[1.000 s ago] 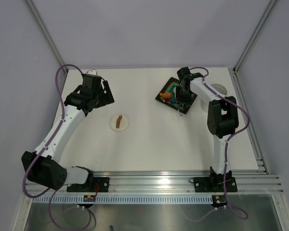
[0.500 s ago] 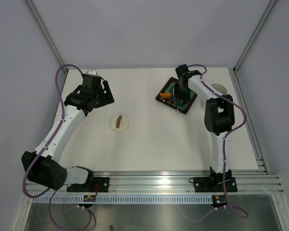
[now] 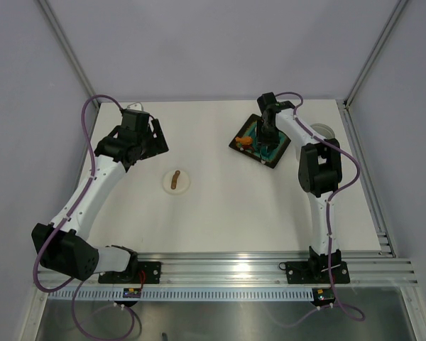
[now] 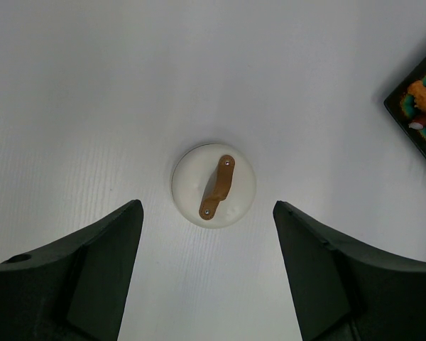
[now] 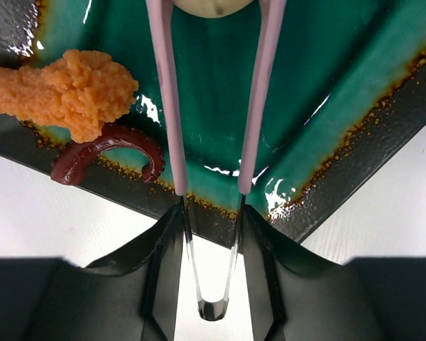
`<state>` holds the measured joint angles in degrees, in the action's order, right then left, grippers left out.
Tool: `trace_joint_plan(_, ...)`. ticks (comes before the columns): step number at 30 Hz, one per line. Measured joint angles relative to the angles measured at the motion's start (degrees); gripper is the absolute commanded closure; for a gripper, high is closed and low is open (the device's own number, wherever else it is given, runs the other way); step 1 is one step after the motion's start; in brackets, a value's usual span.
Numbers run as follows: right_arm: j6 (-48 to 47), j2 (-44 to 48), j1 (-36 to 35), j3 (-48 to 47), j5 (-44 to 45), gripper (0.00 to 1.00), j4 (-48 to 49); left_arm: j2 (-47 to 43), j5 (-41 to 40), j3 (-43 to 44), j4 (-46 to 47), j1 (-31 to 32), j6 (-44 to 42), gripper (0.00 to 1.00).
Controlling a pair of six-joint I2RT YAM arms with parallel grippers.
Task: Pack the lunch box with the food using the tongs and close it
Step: Pick up the fake food from the plate, then place the fake food in the packing box.
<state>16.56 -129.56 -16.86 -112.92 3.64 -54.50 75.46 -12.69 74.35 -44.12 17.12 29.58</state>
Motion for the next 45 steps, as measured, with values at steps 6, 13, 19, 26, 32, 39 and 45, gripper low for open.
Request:
trace_joint_plan(6,0.31,-0.07,0.0,-0.28,-0.07,0.83,-0.52,-0.13,0.0,0.0,0.0,0.0,0.0,0.22)
trace_joint_plan(13,0.33,0.63,0.0,0.74,-0.28,0.94,-0.5,-0.31,0.02,0.0,0.02,0.0,0.0,0.22)
trace_joint_plan(19,0.37,5.92,-0.02,6.86,-1.22,1.0,-0.22,-0.39,0.02,0.0,0.02,0.0,0.0,0.22)
trace_joint_plan(26,0.37,17.16,-0.02,15.76,-1.97,1.0,0.39,-0.44,0.07,0.0,0.07,0.0,0.0,0.22)
trace_joint_plan(32,0.85,26.47,-0.02,17.81,-1.49,1.0,0.22,-0.66,0.39,0.0,0.09,-0.02,-0.02,0.22)
trace_joint_plan(39,1.27,33.55,1.97,17.25,-0.28,0.99,-1.44,-1.97,0.52,0.0,0.2,-0.02,-0.04,0.22)
trace_joint_plan(45,1.68,37.33,10.08,17.77,-0.26,0.98,-2.95,-2.4,0.72,0.0,0.42,-0.02,-0.17,0.22)
